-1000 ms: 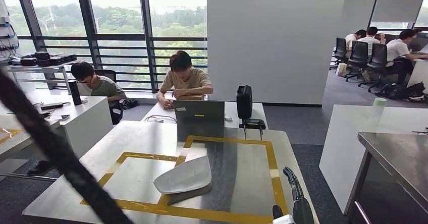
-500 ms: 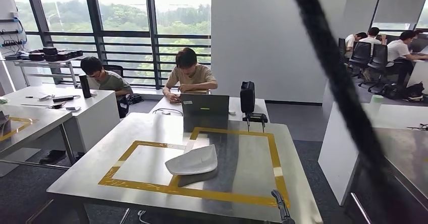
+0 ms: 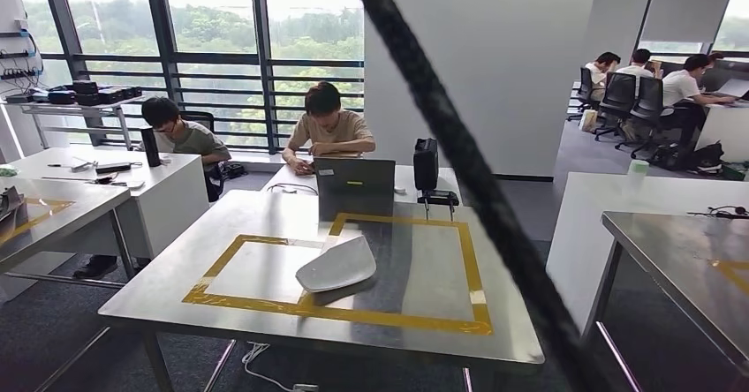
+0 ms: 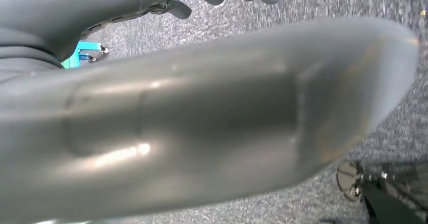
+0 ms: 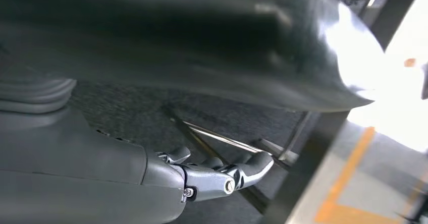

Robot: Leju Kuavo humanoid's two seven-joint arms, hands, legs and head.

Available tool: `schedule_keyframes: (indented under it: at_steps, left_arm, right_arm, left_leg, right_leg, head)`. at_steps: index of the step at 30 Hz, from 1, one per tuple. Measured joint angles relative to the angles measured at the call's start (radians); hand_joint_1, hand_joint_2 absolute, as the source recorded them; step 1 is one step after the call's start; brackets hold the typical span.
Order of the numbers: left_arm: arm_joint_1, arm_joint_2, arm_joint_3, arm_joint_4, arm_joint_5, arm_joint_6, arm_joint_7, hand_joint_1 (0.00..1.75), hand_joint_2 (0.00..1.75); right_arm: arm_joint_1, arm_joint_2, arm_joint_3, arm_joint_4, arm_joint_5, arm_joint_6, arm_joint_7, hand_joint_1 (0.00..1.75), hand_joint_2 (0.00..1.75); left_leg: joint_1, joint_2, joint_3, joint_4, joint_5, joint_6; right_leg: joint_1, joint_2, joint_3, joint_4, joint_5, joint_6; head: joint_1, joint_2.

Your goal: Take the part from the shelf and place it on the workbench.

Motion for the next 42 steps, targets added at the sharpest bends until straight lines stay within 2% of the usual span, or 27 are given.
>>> schedule_keyframes:
  at_steps: [2, 4, 5, 6, 7, 9, 11, 13, 15, 16, 17, 20, 21, 22, 23, 25, 27, 28, 30, 32, 35, 36, 37, 38, 40, 41, 42]
  left_arm:
    - [0.001, -0.001, 0.0, 0.0, 0.005, 0.006, 0.002, 0.0, 0.0]
    - [0.002, -0.001, 0.002, 0.0, 0.013, 0.014, 0.002, 0.0, 0.0]
    - [0.002, -0.001, 0.004, 0.0, 0.017, 0.018, 0.002, 0.0, 0.0]
    - [0.003, -0.001, 0.007, 0.0, 0.019, 0.02, 0.002, 0.0, 0.0]
    - [0.003, -0.001, 0.009, 0.0, 0.02, 0.022, 0.004, 0.0, 0.0]
    - [0.005, -0.002, 0.012, 0.0, 0.021, 0.023, 0.005, 0.0, 0.0]
    - [0.004, -0.006, 0.014, 0.0, 0.021, 0.026, 0.006, 0.0, 0.0]
    - [0.004, -0.011, 0.014, 0.0, 0.019, 0.034, 0.009, 0.0, 0.0]
    - [0.006, -0.012, 0.015, 0.0, 0.014, 0.042, 0.012, 0.0, 0.0]
    - [0.007, -0.011, 0.015, 0.0, 0.01, 0.045, 0.014, 0.0, 0.0]
    - [0.006, -0.011, 0.015, -0.001, 0.005, 0.045, 0.017, 0.0, 0.0]
    - [0.002, -0.01, 0.015, -0.003, -0.002, 0.039, 0.022, 0.0, 0.0]
    - [0.001, -0.01, 0.015, -0.003, -0.003, 0.035, 0.021, 0.0, 0.0]
    - [0.0, -0.01, 0.015, -0.003, -0.004, 0.033, 0.021, 0.0, 0.0]
    - [0.0, -0.011, 0.015, -0.003, -0.006, 0.031, 0.022, 0.0, 0.0]
    - [-0.004, -0.012, 0.014, -0.003, -0.014, 0.026, 0.025, 0.0, 0.0]
    - [-0.011, -0.014, 0.014, -0.003, -0.021, 0.022, 0.03, 0.0, 0.0]
    - [-0.016, -0.016, 0.013, -0.003, -0.023, 0.021, 0.031, 0.0, 0.0]
    - [-0.026, -0.016, 0.012, -0.003, -0.027, 0.02, 0.031, 0.0, 0.0]
    - [-0.03, -0.014, 0.009, -0.003, -0.03, 0.019, 0.031, 0.0, 0.0]
    - [-0.035, -0.009, 0.006, -0.003, -0.033, 0.019, 0.031, 0.0, 0.0]
    - [-0.036, -0.008, 0.005, -0.003, -0.033, 0.021, 0.031, 0.0, 0.0]
    - [-0.037, -0.006, 0.005, -0.003, -0.034, 0.023, 0.033, 0.0, 0.0]
    - [-0.037, -0.005, 0.005, -0.003, -0.034, 0.026, 0.036, 0.0, 0.0]
    - [-0.036, -0.002, 0.005, -0.004, -0.034, 0.031, 0.047, 0.0, 0.0]
    - [-0.035, -0.001, 0.005, -0.004, -0.035, 0.035, 0.056, 0.0, 0.0]
    - [-0.034, 0.0, 0.005, -0.004, -0.037, 0.041, 0.068, 0.0, 0.0]
  right_arm:
    - [-0.021, 0.01, -0.01, 0.085, -0.006, 0.001, 0.005, 0.0, 0.0]
    - [-0.047, 0.019, -0.015, 0.177, 0.0, -0.004, 0.012, 0.0, 0.0]
    - [-0.059, 0.024, -0.019, 0.227, 0.004, -0.006, 0.014, 0.0, 0.0]
    - [-0.069, 0.028, -0.023, 0.273, 0.009, -0.007, 0.015, 0.0, 0.0]
    - [-0.077, 0.031, -0.026, 0.315, 0.012, -0.008, 0.016, 0.0, 0.0]
    - [-0.09, 0.035, -0.029, 0.373, 0.015, -0.008, 0.016, 0.0, 0.0]
    - [-0.101, 0.037, -0.032, 0.409, 0.016, -0.006, 0.015, 0.0, 0.0]
    - [-0.114, 0.039, -0.04, 0.441, 0.016, -0.002, 0.02, 0.0, 0.0]
    - [-0.122, 0.04, -0.049, 0.483, 0.022, 0.002, 0.039, 0.0, 0.0]
    - [-0.123, 0.04, -0.053, 0.504, 0.03, 0.0, 0.056, 0.0, 0.0]
    - [-0.124, 0.04, -0.056, 0.526, 0.041, -0.003, 0.078, 0.0, 0.0]
    - [-0.129, 0.038, -0.058, 0.591, 0.081, -0.006, 0.167, 0.0, 0.0]
    - [-0.129, 0.035, -0.058, 0.613, 0.091, 0.004, 0.202, 0.0, 0.0]
    - [-0.126, 0.031, -0.058, 0.635, 0.098, 0.02, 0.241, 0.0, 0.0]
    - [-0.12, 0.026, -0.058, 0.656, 0.1, 0.042, 0.28, 0.0, 0.0]
    - [-0.106, 0.015, -0.062, 0.691, 0.093, 0.091, 0.35, 0.0, 0.0]
    - [-0.092, 0.003, -0.075, 0.719, 0.069, 0.134, 0.406, 0.0, 0.0]
    - [-0.085, -0.001, -0.086, 0.733, 0.048, 0.155, 0.438, 0.0, 0.0]
    - [-0.062, -0.004, -0.117, 0.757, -0.001, 0.188, 0.505, 0.0, 0.0]
    - [-0.033, -0.005, -0.152, 0.774, -0.034, 0.201, 0.542, 0.0, 0.0]
    - [-0.007, -0.005, -0.187, 0.788, -0.055, 0.205, 0.563, 0.0, 1.31]
    - [-0.003, -0.005, -0.198, 0.793, -0.067, 0.202, 0.579, 0.0, 1.75]
    - [0.0, -0.005, -0.211, 0.796, -0.081, 0.197, 0.599, 0.0, 1.75]
    - [0.002, -0.005, -0.225, 0.799, -0.096, 0.191, 0.619, 0.0, 1.75]
    - [0.006, -0.006, -0.253, 0.802, -0.117, 0.181, 0.645, 0.0, 1.75]
    - [0.007, -0.007, -0.265, 0.802, -0.124, 0.178, 0.649, 0.0, 1.75]
    - [0.008, -0.008, -0.275, 0.803, -0.129, 0.175, 0.649, 0.0, 1.75]
  left_leg:
    - [0.0, -0.003, -0.014, 0.031, -0.048, -0.009]
    - [0.003, -0.005, -0.038, 0.131, -0.148, -0.019]
    - [0.006, -0.005, -0.047, 0.191, -0.183, -0.024]
    - [0.009, -0.005, -0.048, 0.237, -0.194, -0.03]
    - [0.013, -0.005, -0.038, 0.259, -0.183, -0.036]
    - [0.023, -0.005, 0.025, 0.209, -0.128, -0.048]
    - [0.026, -0.01, 0.112, 0.092, -0.134, -0.061]
    - [0.021, -0.016, 0.147, 0.024, -0.165, -0.05]
    - [0.017, -0.013, 0.137, 0.018, -0.157, -0.022]
    - [0.014, -0.011, 0.13, 0.019, -0.149, -0.01]
    - [0.013, -0.009, 0.121, 0.018, -0.14, 0.002]
    - [0.003, -0.007, 0.083, 0.019, -0.11, 0.023]
    - [-0.001, -0.006, 0.07, 0.019, -0.101, 0.026]
    - [-0.004, -0.006, 0.057, 0.02, -0.091, 0.028]
    - [-0.007, -0.005, 0.046, 0.021, -0.083, 0.03]
    - [-0.01, -0.006, 0.031, 0.022, -0.068, 0.031]
    - [-0.009, -0.005, 0.025, 0.021, -0.055, 0.026]
    - [-0.007, -0.004, 0.024, 0.018, -0.047, 0.021]
    - [-0.004, -0.002, 0.022, 0.01, -0.032, 0.01]
    - [-0.005, -0.004, 0.012, 0.025, -0.058, 0.0]
    - [0.0, -0.005, -0.023, 0.167, -0.188, -0.021]
    - [0.004, -0.005, -0.03, 0.222, -0.212, -0.028]
    - [0.007, -0.005, -0.027, 0.256, -0.212, -0.035]
    - [0.012, -0.005, -0.01, 0.26, -0.191, -0.042]
    - [0.024, -0.006, 0.065, 0.174, -0.15, -0.062]
    - [0.026, -0.008, 0.109, 0.112, -0.151, -0.07]
    - [0.026, -0.011, 0.138, 0.064, -0.161, -0.069]
  right_leg:
    - [-0.007, -0.003, -0.014, -0.015, 0.03, -0.009]
    - [-0.01, -0.003, -0.039, -0.017, 0.055, -0.013]
    - [-0.011, -0.005, -0.055, -0.016, 0.067, -0.011]
    - [-0.012, -0.007, -0.071, -0.013, 0.078, -0.008]
    - [-0.014, -0.009, -0.089, -0.009, 0.089, -0.004]
    - [-0.022, -0.012, -0.124, 0.006, 0.107, 0.008]
    - [-0.026, -0.013, -0.157, 0.026, 0.12, 0.023]
    - [-0.025, -0.013, -0.175, 0.038, 0.135, 0.035]
    - [-0.029, -0.011, -0.183, 0.04, 0.146, 0.043]
    - [-0.031, -0.01, -0.189, 0.049, 0.133, 0.047]
    - [-0.033, -0.01, -0.2, 0.077, 0.101, 0.05]
    - [-0.03, -0.005, -0.248, 0.252, -0.041, 0.048]
    - [-0.027, -0.003, -0.253, 0.304, -0.062, 0.042]
    - [-0.021, -0.001, -0.243, 0.327, -0.06, 0.035]
    - [-0.014, 0.0, -0.215, 0.315, -0.04, 0.026]
    - [0.005, 0.001, -0.117, 0.199, 0.003, 0.003]
    - [0.019, -0.001, -0.03, 0.069, 0.002, -0.019]
    - [0.023, -0.002, -0.011, 0.032, -0.006, -0.027]
    - [0.023, -0.004, -0.004, 0.002, 0.004, -0.031]
    - [0.015, -0.008, -0.01, -0.02, 0.031, -0.031]
    - [0.005, -0.008, -0.046, -0.025, 0.065, -0.025]
    - [0.002, -0.009, -0.063, -0.02, 0.074, -0.02]
    - [-0.001, -0.01, -0.078, -0.014, 0.082, -0.016]
    - [-0.005, -0.011, -0.095, -0.005, 0.089, -0.01]
    - [-0.015, -0.013, -0.13, 0.018, 0.102, 0.003]
    - [-0.018, -0.012, -0.147, 0.032, 0.106, 0.011]
    - [-0.019, -0.01, -0.16, 0.043, 0.112, 0.017]
  head:
    - [0.0, 0.0]
    - [0.0, 0.0]
    - [0.0, 0.0]
    - [0.0, 0.0]
    - [0.0, 0.0]
    - [0.0, 0.0]
    - [0.0, 0.0]
    - [0.0, 0.0]
    - [0.0, 0.0]
    - [0.001, 0.0]
    - [0.001, 0.0]
    - [0.001, 0.0]
    - [0.001, 0.0]
    - [0.001, 0.0]
    - [0.001, 0.0]
    - [0.001, 0.0]
    - [0.001, 0.0]
    - [0.001, 0.0]
    - [0.001, 0.0]
    - [0.001, 0.0]
    - [0.0, 0.0]
    - [0.0, 0.0]
    - [0.0, 0.0]
    - [0.0, 0.0]
    - [0.0, 0.0]
    - [0.0, 0.0]
    - [0.001, 0.0]
